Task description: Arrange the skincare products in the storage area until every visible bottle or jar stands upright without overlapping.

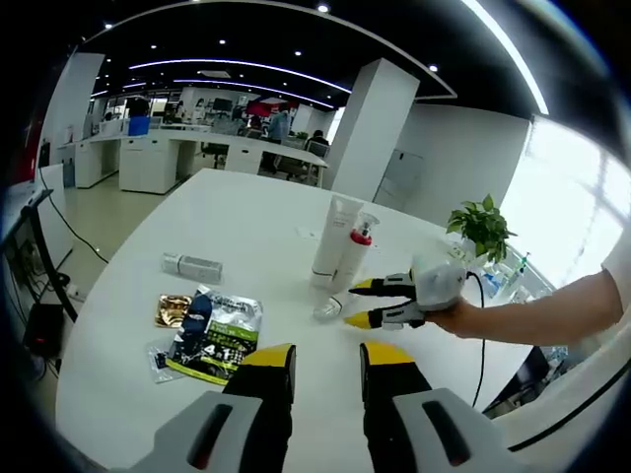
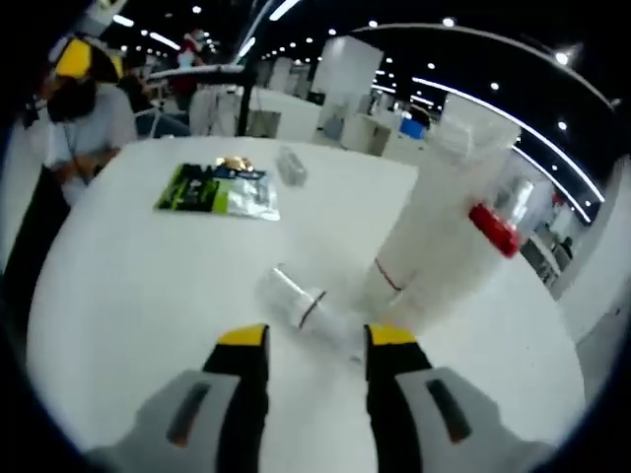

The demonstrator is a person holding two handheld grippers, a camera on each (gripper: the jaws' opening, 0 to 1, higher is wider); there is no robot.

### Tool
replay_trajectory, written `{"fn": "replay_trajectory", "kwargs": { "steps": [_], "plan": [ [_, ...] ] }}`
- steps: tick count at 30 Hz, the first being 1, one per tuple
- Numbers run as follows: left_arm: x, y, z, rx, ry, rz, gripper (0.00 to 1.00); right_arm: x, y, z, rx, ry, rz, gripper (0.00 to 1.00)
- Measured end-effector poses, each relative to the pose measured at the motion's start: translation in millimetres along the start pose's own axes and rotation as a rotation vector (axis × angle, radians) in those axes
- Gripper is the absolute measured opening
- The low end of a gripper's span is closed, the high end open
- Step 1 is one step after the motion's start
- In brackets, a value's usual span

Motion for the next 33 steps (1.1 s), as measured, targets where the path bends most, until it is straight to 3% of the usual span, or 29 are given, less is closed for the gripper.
{"fn": "replay_trajectory", "kwargs": {
  "steps": [4,8,13,15,16,19,20,21,28,30,31,32,33],
  "plan": [
    [0.8,-1.4,-2,0.001,0.003,0.002,0.26,0,3.8,13,0.005,0.08,-0.028,0.42],
    [4.1,-0.5,-5,-0.01,0.009,-0.011,0.26,4,-2.0,15,0.046,0.121,0.034,0.43],
    [5.8,-0.4,-7,-0.019,0.011,-0.023,0.26,13,-7.8,12,0.092,0.161,0.029,0.29],
    [5.9,-0.8,-7,-0.019,0.01,-0.027,0.26,18,-5.6,8,0.09,0.175,0.066,0.28],
    [5.7,-0.8,-6,-0.019,0.009,-0.028,0.26,19,-5.1,8,0.09,0.164,0.124,0.26],
    [3.4,-1.9,-5,-0.016,-0.003,-0.032,0.26,19,-8.8,4,0.115,0.173,0.145,0.21],
    [2.3,-2.4,-5,-0.014,-0.008,-0.031,0.26,22,-7.5,2,0.109,0.162,0.214,0.2],
    [1.5,-2.5,-5,-0.015,-0.012,-0.031,0.26,22,-7.0,2,0.103,0.159,0.219,0.2],
    [-1.5,-2.0,-3,-0.024,-0.046,-0.063,0.27,25,10.6,-12,-0.038,0.113,0.498,0.19],
    [-7.4,-4.5,0,-0.014,-0.095,-0.108,0.28,27,27.0,-20,-0.143,0.116,0.645,0.19],
    [-13.6,-6.1,2,-0.007,-0.138,-0.157,0.28,27,32.6,-23,-0.175,0.121,0.676,0.19],
    [-15.7,-7.2,3,-0.002,-0.155,-0.184,0.29,31,48.8,-31,-0.272,0.145,0.747,0.19],
    [-17.2,-8.3,5,0.004,-0.17,-0.203,0.29,32,51.3,-33,-0.286,0.149,0.755,0.19]
  ]
}}
Point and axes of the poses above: the point that each gripper's makers call its tool centre point, and the gripper's own axes: z roughly forward along the fingers, x roughly to its left, y roughly out of its top, the point moved 2 cm from there along -z, roughly backward along the fingers, and after that the axes turned 12 degrees about -z, right-handed, at the moved point
